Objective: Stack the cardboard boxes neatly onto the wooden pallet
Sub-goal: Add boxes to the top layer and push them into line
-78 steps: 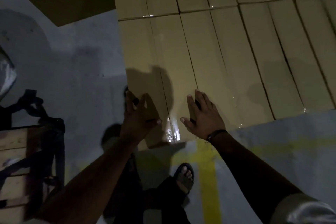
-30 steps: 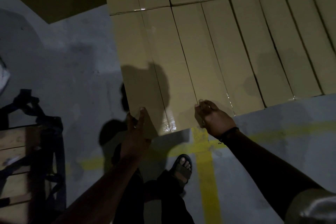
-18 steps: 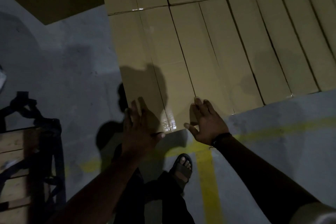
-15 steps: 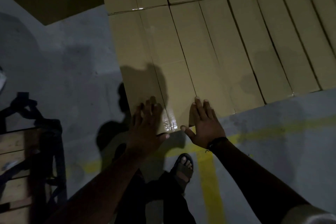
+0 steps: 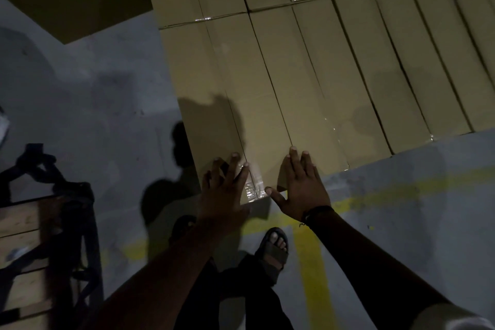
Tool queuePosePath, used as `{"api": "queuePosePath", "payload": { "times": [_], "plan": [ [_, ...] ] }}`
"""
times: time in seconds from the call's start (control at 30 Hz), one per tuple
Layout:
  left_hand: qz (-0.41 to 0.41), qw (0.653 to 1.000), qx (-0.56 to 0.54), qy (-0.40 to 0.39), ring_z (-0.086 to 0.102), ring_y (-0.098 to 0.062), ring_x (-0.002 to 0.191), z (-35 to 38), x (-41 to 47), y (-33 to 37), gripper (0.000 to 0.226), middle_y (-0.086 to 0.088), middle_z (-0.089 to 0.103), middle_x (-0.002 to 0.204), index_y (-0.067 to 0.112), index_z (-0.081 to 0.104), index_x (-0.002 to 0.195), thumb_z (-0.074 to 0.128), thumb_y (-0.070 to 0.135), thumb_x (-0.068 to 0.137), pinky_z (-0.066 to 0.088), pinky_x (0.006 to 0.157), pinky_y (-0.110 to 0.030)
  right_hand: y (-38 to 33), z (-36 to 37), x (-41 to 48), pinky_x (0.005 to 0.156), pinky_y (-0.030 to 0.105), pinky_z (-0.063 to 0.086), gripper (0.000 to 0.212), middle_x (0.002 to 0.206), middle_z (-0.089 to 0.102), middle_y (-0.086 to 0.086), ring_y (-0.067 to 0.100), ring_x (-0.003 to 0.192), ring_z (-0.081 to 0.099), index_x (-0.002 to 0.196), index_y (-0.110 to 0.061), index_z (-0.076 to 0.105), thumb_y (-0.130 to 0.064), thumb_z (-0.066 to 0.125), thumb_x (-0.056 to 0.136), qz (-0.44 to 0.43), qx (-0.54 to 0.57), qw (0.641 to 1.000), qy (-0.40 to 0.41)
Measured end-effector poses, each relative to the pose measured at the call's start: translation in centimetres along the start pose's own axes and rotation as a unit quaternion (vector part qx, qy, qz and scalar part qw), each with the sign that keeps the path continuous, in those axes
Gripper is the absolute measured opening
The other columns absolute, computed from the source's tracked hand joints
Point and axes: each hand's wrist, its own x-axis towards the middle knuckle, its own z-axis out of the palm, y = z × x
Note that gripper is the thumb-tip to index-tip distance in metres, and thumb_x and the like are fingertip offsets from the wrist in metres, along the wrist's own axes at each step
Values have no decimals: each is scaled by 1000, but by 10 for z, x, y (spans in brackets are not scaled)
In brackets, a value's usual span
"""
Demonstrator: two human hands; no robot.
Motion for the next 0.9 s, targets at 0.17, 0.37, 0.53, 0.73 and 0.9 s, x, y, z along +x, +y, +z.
{"api": "queuePosePath", "payload": {
  "times": [0.17, 0.37, 0.53, 0.73, 0.9],
  "plan": [
    [7, 999, -18, 45, 32, -50, 141, -35, -24, -7, 107, -14, 25, 165, 16, 31, 158, 55, 74, 71, 35, 108, -61, -13, -42, -6, 122, 49, 17, 99, 167, -13, 9, 37, 153, -7, 160, -10, 4, -77, 22, 89, 31, 24, 997, -72],
    [30, 999, -18, 21, 33, -54, 141, -137, -79, -11, 102, -22, 23, 164, 15, 27, 159, 42, 75, 79, 30, 112, -66, -69, -144, -39, 115, 47, 29, 80, 167, 6, 11, 37, 151, 11, 159, -14, 13, -54, 44, 97, 45, 49, 998, -18],
    [41, 999, 22, 12, 18, -47, 149, -224, -115, -6, 100, -17, -4, 168, 23, -4, 162, 46, 72, 92, 22, 120, -58, -114, -220, -82, 112, 48, 35, 72, 162, 23, 11, 34, 145, 24, 156, -16, 25, -46, 52, 97, 99, 139, 984, 45],
    [52, 998, 2, 25, 23, -42, 147, -286, -133, 21, 94, -13, -2, 169, 25, -2, 162, 47, 67, 94, 26, 117, -50, -116, -268, -142, 105, 45, 42, 66, 151, 43, 11, 35, 134, 40, 151, -17, 37, -47, 54, 95, 154, 217, 956, 121],
    [75, 996, 5, 53, 46, -41, 132, -308, -134, 63, 93, -20, 26, 163, 18, 20, 161, 50, 67, 89, 43, 107, -47, -77, -291, -184, 100, 40, 44, 61, 144, 50, 9, 33, 129, 46, 148, -18, 43, -46, 55, 96, 172, 209, 945, 184]
  ]
}}
